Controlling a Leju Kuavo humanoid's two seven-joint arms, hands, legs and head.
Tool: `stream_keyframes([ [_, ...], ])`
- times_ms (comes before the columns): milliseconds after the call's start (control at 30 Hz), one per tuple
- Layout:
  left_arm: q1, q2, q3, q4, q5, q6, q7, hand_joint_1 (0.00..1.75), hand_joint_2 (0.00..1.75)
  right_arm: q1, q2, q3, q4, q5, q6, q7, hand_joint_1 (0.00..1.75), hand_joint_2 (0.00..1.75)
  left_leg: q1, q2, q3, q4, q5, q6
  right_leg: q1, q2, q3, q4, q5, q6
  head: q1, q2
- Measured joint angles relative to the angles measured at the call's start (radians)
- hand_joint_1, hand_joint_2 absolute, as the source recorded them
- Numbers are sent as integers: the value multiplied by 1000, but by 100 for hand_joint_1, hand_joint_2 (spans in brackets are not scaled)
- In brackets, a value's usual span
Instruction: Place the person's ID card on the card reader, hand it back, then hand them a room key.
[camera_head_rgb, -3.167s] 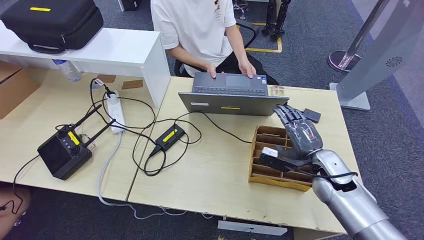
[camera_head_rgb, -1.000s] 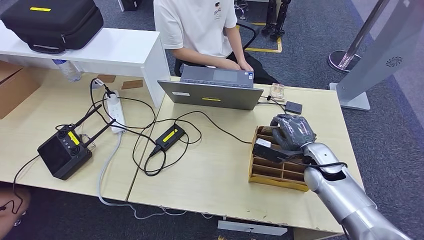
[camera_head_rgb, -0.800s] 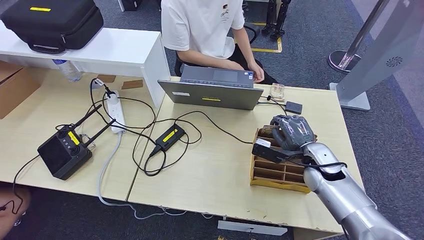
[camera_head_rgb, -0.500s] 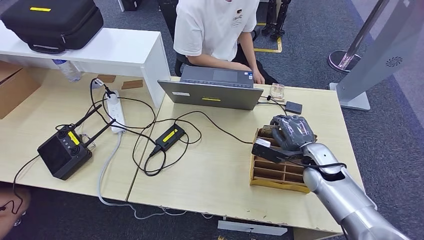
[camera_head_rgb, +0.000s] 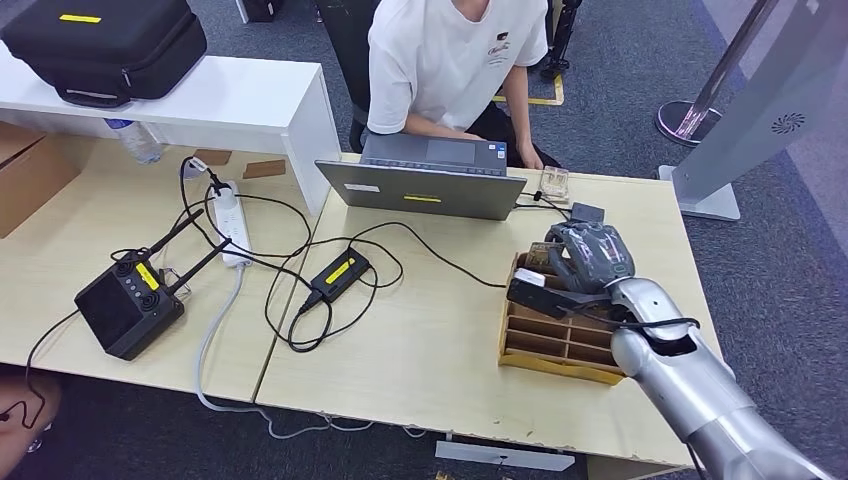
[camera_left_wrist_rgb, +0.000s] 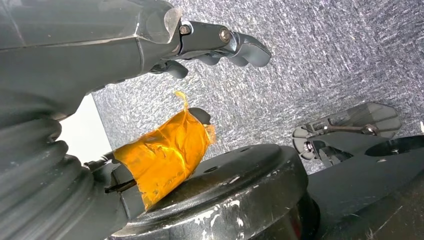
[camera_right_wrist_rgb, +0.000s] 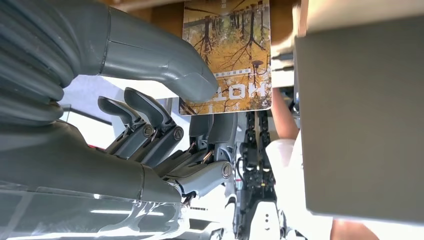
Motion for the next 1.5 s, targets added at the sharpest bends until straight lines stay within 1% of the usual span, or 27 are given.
stream_keyframes([
  [200,0,0,0,0,0,-1,3,0,175,-16,-11,-4,-17,-1,15,3,175,175,0,0,0,0,0,0,0,0,0,0,0,0,0,0],
  [600,1,2,0,0,3,-19,7,0,175,-92,-62,-3,-55,-43,125,20,175,175,0,0,0,0,0,0,0,0,0,0,0,0,0,0],
  [833,1,6,0,0,3,-26,7,0,175,-164,-82,15,-62,-104,178,39,175,175,0,0,0,0,0,0,0,0,0,0,0,0,0,0],
  [1100,1,8,0,0,2,-35,7,0,175,-286,-92,42,-65,-167,257,61,175,175,0,0,0,0,0,0,0,0,0,0,0,0,0,0],
  [1400,1,8,0,0,-6,-44,6,0,175,-393,-89,66,-35,-179,219,92,175,175,0,0,0,0,0,0,0,0,0,0,0,0,0,0],
  [1500,0,8,0,0,-9,-49,5,0,175,-416,-83,69,-13,-176,212,97,44,175,0,0,0,0,0,0,0,0,0,0,0,0,0,0],
])
